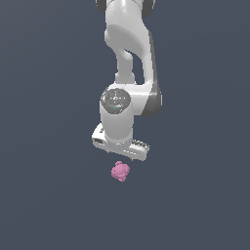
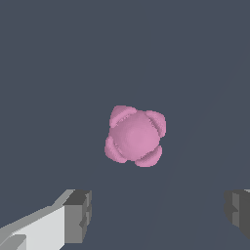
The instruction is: Pick up the object and move it to a goal position.
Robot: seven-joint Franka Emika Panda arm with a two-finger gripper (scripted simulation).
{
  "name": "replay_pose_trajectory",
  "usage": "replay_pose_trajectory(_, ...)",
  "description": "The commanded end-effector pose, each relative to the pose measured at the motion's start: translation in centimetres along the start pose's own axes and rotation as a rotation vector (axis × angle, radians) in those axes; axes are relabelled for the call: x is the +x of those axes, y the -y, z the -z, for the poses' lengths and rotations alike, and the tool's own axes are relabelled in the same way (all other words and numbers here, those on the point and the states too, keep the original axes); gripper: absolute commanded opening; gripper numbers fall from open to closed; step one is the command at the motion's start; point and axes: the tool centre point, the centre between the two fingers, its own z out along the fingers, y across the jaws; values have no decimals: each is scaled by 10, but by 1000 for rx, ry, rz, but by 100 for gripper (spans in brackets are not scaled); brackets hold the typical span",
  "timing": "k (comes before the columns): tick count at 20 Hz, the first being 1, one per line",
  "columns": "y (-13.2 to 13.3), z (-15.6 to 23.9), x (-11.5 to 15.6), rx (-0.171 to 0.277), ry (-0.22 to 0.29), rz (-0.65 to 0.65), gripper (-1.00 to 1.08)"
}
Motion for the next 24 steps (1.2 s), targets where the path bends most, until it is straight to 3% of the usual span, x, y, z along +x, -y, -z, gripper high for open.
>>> replay_pose_trajectory(1, 2, -10, 10, -3, 1, -53, 100)
replay_pose_trajectory(11, 8, -36, 31, -11, 2, -176, 100)
replay_pose_trajectory(24, 8, -58, 33, -12, 3, -188, 100)
